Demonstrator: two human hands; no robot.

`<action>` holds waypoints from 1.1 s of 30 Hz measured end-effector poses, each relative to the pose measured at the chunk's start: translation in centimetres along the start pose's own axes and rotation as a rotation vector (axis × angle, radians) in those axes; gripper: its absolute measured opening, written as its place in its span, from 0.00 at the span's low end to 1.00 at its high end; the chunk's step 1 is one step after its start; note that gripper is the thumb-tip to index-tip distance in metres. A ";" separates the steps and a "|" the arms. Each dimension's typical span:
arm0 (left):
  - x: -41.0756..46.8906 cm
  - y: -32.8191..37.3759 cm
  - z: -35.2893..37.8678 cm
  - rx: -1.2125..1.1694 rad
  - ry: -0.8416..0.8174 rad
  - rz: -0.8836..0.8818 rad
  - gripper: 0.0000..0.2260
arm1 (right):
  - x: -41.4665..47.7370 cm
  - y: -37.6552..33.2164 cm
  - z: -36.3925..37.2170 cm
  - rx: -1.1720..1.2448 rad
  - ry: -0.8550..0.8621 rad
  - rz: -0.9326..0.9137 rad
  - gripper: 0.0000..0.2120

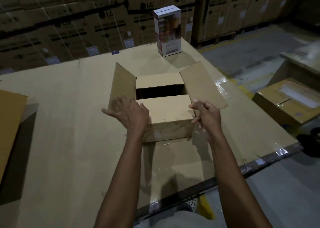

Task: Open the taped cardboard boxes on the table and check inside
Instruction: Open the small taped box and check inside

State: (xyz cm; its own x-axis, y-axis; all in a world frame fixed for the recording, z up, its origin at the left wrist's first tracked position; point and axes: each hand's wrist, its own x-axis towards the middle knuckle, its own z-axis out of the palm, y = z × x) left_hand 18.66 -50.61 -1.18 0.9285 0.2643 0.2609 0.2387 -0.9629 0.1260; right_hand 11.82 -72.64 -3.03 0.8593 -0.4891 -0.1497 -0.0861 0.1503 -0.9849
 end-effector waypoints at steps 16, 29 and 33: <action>2.0 -3.2 -3.4 -1.543 -0.374 0.097 0.13 | 0.5 -1.6 -2.2 0.027 -0.077 -0.071 0.19; -2.4 -6.1 -1.9 -1.154 -0.857 0.178 0.13 | 0.6 -1.8 -4.1 -0.529 -0.444 0.021 0.16; -0.6 -4.7 -3.1 -1.189 -0.754 0.200 0.11 | 0.8 -3.1 -2.4 -0.525 -0.360 -0.172 0.14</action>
State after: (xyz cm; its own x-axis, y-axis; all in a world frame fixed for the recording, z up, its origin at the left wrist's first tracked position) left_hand 16.13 -46.08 1.08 0.9346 -0.3238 -0.1471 0.0609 -0.2618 0.9632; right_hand 11.59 -75.56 -0.30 0.9898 -0.1370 -0.0380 -0.0889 -0.3879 -0.9174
